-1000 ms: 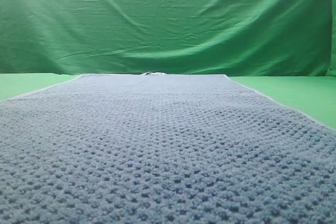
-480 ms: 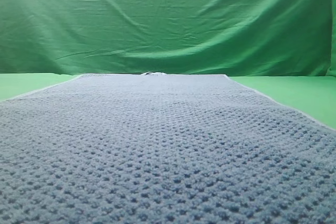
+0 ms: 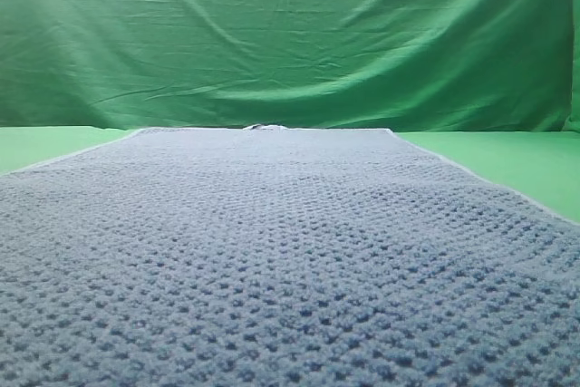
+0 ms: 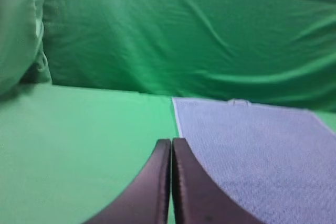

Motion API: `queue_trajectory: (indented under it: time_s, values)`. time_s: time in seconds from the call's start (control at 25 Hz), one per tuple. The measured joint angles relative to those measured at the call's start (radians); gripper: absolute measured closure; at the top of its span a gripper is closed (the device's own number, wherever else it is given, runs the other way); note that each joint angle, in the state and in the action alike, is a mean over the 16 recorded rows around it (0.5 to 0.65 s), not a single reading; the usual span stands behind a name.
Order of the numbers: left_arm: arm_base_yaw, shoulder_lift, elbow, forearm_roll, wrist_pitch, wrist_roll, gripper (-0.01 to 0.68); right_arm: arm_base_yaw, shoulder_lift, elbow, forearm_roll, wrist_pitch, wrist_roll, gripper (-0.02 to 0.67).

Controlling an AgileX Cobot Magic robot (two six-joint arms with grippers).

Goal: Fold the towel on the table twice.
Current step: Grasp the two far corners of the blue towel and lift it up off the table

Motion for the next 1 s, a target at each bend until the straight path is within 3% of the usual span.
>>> queue_trajectory:
  time_s: [0.28, 1.0]
  values:
    - [0.000, 0.001, -0.022, -0.043, -0.078, -0.052, 0.673, 0.000, 0.001, -0.021, 0.120, -0.099, 0.004, 0.649]
    - [0.000, 0.177, -0.328, -0.028, 0.204, -0.086, 0.673, 0.007, 0.315, -0.371, 0.227, 0.082, -0.290, 0.649]
